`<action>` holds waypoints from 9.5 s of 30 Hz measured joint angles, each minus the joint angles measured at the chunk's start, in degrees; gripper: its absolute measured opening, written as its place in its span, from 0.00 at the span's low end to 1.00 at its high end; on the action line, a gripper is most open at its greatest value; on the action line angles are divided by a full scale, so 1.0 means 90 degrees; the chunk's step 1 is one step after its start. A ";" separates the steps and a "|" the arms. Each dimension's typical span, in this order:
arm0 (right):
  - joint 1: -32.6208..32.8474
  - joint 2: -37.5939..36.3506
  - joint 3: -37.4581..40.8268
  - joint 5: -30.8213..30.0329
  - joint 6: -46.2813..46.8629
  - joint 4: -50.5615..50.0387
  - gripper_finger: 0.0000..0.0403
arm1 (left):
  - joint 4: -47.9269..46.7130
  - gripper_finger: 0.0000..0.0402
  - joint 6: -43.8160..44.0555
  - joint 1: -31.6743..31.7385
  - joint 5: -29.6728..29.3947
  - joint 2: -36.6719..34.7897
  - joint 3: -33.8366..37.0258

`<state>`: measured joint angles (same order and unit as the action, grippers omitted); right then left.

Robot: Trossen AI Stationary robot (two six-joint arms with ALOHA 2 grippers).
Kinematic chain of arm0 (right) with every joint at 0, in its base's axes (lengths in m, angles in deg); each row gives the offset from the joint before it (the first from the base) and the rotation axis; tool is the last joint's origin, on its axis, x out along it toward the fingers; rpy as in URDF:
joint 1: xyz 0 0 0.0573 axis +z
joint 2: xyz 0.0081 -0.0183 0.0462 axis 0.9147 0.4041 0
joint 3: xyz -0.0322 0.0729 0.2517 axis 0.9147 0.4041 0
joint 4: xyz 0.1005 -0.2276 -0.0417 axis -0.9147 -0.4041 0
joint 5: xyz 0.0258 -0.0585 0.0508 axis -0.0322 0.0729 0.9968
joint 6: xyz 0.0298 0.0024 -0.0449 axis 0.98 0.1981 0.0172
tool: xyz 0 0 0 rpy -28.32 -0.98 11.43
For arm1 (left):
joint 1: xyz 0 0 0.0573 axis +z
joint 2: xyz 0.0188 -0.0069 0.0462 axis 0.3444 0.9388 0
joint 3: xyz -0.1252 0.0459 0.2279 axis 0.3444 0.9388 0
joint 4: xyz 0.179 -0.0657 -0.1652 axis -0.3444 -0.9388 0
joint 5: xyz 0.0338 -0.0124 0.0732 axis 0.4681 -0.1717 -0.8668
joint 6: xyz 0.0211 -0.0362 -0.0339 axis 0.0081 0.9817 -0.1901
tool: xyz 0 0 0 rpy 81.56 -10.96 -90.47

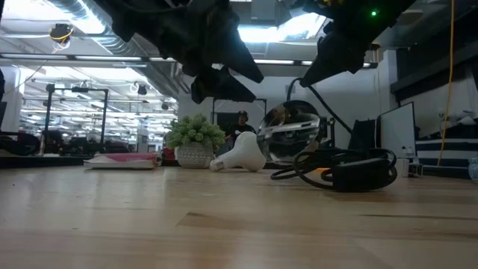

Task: Screw lightbulb
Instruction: Remove the lightbulb from the lamp, then return to Home Position

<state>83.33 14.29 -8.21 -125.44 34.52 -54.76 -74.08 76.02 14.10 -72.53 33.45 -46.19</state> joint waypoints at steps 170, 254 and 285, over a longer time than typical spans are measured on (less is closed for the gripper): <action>0.0971 -0.3640 0.1471 0.2008 0.1927 -0.0295 0.41 | 0.0792 0.52 -0.3476 0.0127 -0.0107 -0.6056 0.4456; 0.0964 -0.3815 0.6098 0.1718 -0.0887 0.7435 0.41 | 0.0376 0.52 -0.2614 0.0136 0.0150 -0.6422 0.5629; 0.0964 -0.6325 0.6098 0.1725 -0.0889 0.4918 0.41 | -0.1047 0.52 -0.2611 0.0136 0.0199 -1.0319 0.5629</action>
<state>92.01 -42.63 46.67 -109.91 26.51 -10.50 -83.51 52.52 15.33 -70.74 -59.42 4.47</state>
